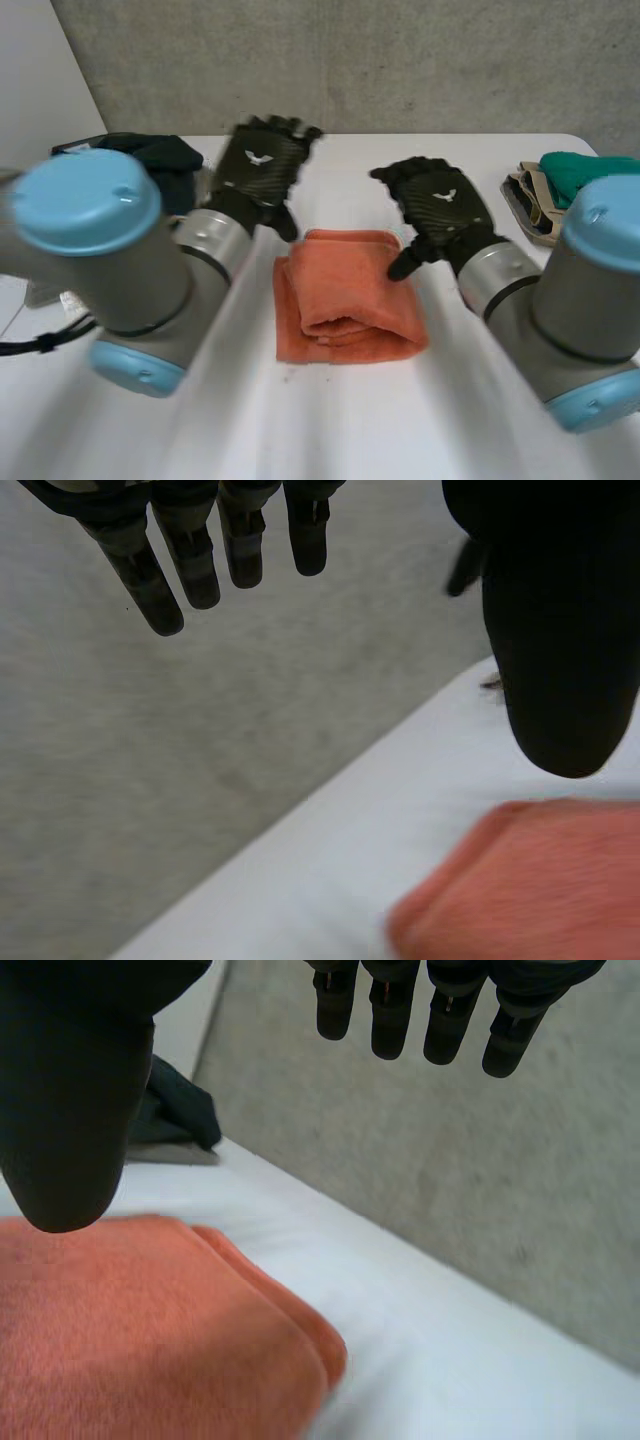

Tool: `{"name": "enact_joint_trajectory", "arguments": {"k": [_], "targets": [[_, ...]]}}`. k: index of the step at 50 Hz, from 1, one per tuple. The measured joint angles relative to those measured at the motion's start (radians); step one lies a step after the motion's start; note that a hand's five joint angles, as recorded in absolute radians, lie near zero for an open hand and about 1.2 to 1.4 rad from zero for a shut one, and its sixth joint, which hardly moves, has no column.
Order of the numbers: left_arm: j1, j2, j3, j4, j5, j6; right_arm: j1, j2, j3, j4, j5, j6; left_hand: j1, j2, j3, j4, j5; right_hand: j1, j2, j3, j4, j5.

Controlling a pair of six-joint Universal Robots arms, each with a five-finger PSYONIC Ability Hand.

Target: Fold the laundry.

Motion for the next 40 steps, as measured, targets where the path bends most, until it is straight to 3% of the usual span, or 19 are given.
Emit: {"name": "enact_joint_trajectory", "arguments": {"k": [7,15,25,33,40], "targets": [[-0.104,-0.206,0.202,-0.127,0.000,-0.048,-0.058,0.087,-0.109,0.189,0.009,0.007,0.000,0.000,0.000,0.000,0.000,0.000,0.000,0.000,0.000,0.000],[-0.128,-0.381,0.368,-0.250,-0.068,-0.049,-0.065,0.175,-0.173,0.241,0.011,-0.002,0.000,0.000,0.000,0.000,0.000,0.000,0.000,0.000,0.000,0.000],[-0.115,-0.379,0.298,-0.304,-0.260,0.047,-0.028,0.295,-0.249,0.274,-0.018,-0.013,0.000,0.000,0.000,0.000,0.000,0.000,0.000,0.000,0.000,0.000],[-0.091,-0.352,0.209,-0.309,-0.275,0.133,0.021,0.407,-0.329,0.318,-0.010,-0.076,0.000,0.000,0.000,0.000,0.000,0.000,0.000,0.000,0.000,0.000],[-0.084,-0.320,0.196,-0.307,-0.239,0.144,0.029,0.397,-0.349,0.320,0.052,-0.163,0.000,0.000,0.000,0.000,0.000,0.000,0.000,0.000,0.000,0.000]]}}
